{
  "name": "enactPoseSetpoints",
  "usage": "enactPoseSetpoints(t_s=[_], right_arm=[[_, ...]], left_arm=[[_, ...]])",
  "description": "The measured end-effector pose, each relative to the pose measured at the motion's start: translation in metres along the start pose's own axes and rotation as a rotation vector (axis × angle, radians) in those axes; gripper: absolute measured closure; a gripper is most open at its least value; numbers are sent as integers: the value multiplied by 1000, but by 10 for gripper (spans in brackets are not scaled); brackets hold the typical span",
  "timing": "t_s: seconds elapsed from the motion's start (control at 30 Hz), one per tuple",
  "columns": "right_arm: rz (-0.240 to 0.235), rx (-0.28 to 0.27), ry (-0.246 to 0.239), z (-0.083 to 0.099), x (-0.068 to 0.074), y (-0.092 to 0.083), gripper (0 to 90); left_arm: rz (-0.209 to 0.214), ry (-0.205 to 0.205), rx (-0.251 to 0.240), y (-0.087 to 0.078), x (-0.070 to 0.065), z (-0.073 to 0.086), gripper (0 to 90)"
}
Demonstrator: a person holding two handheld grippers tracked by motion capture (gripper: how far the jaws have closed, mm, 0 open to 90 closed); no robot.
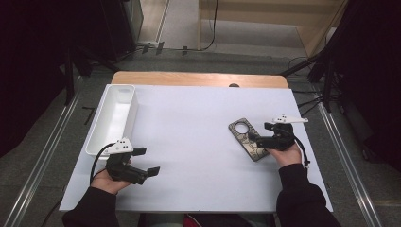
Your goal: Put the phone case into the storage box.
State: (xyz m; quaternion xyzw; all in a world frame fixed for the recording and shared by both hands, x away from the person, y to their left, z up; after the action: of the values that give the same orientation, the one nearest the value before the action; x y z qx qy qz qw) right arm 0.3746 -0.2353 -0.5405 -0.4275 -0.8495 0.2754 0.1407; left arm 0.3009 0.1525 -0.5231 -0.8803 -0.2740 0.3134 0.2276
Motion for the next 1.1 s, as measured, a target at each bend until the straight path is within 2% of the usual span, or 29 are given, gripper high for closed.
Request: enactPoseSetpoints(t_s=[0.47,0.77,1.1], right_arm=[[3,29,11,11,0,9,96],[2,80,-6,20,4,17,95],[-9,109,-6,27,6,22,95]], left_arm=[[-2,4,6,0,0,1,20],[-2,7,5,1,-1,1,20],[-2,3,9,1,0,1,20]])
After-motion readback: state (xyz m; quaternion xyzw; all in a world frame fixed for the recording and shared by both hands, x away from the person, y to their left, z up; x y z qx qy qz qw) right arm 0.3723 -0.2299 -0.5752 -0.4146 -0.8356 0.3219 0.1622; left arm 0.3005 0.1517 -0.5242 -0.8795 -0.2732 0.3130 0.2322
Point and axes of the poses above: each handheld gripper's, and its own axes: y roughly forward along the jaws, z roughly out of its underside, x roughly to its left, the point moved 9 cm from there along y, roughly forward along the jaws, and after that the axes turned 14 degrees about -y, right-handed, at the moved point
